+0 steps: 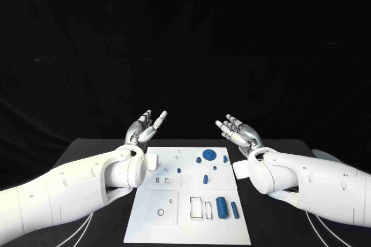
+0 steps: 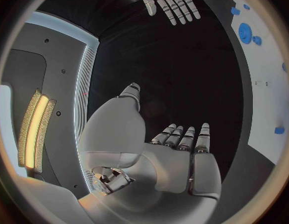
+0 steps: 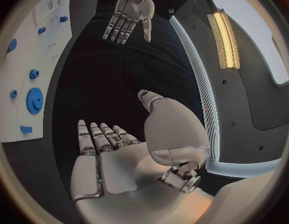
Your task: Assemble the parts on the task board
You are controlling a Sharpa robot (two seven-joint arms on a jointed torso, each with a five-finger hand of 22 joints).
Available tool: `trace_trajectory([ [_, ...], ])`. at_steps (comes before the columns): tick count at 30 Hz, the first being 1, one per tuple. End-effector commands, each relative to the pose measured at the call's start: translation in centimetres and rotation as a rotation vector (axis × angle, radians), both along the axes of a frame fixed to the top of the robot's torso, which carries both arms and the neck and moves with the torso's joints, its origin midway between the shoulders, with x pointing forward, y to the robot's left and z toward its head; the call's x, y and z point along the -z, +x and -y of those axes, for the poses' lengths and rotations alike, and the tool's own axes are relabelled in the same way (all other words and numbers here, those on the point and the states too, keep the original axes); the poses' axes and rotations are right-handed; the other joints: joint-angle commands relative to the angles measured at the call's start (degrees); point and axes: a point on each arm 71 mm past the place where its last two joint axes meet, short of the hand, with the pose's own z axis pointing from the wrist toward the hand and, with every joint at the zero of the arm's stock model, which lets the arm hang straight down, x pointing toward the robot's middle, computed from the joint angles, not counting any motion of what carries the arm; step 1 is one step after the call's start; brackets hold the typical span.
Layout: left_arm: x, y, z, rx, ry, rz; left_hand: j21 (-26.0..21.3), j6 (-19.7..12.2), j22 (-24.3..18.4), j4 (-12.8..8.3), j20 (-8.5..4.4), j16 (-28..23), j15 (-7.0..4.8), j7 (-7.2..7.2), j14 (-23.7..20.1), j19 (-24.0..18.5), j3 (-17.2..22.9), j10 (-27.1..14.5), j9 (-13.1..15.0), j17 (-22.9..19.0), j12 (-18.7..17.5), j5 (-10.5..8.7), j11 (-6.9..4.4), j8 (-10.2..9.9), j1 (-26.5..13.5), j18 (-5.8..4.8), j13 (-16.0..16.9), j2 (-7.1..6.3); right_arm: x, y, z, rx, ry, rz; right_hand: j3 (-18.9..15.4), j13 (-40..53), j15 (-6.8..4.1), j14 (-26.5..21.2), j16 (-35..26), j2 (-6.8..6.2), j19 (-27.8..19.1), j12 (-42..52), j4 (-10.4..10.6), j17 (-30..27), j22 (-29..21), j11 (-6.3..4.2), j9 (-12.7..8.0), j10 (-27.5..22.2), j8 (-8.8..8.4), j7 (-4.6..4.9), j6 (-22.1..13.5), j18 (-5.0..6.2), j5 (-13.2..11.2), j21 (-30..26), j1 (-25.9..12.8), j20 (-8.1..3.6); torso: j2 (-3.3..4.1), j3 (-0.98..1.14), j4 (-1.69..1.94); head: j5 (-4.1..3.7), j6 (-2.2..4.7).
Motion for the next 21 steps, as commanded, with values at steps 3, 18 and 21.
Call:
trace_trajectory([
  [3,-0.2,0.0,0.5,0.050,-0.046,0.006,0.5,0.8,0.2,0.7,1.08,0.4,1.13,1.42,0.4,0.2,0.4,0.6,0.2,0.2,0.2,0.64,1.01,0.5,2.9,1.51,0.2,0.27,0.1,-0.1,-1.0,-0.188,-0.015,-0.026,2.2,1.0,1.75,10.3,3.2,-0.03,4.9,1.9,-2.8,2.0,1.2,1.47,1.8,9.2,2.71,10.03,7.3,0.76,0.6,2.4,7.2,0.54,0.01,-0.01,0.00,0.01,0.01],
  [18,-1.2,-0.6,-1.9,0.056,-0.055,0.033,8.4,21.1,4.2,0.3,2.39,7.7,7.03,6.13,20.1,15.4,3.9,20.3,4.6,4.9,4.2,-0.03,6.13,7.4,12.7,-0.76,2.3,2.54,-1.9,1.4,1.6,-0.165,-0.235,0.182,5.1,2.4,-0.60,31.9,9.3,-1.27,14.1,5.6,-7.7,5.4,2.8,0.06,5.4,33.4,8.52,9.63,23.4,2.95,0.2,6.3,12.2,0.48,2.39,-0.24,1.37,-1.63,0.14],
  [21,-1.6,-0.7,-2.1,0.058,-0.057,0.044,15.0,26.6,7.1,0.1,2.15,14.0,5.05,6.55,35.9,28.3,4.2,29.6,5.9,8.4,5.5,-0.10,6.88,9.3,14.6,-0.72,2.8,2.55,-2.5,1.6,1.8,-0.169,-0.275,0.212,5.6,2.5,-0.99,35.2,9.9,-1.79,17.5,5.7,-8.7,5.7,3.2,-0.24,5.9,37.5,9.16,9.50,25.7,3.45,0.1,7.6,12.9,0.43,2.96,-0.31,1.66,-1.84,0.15],
])
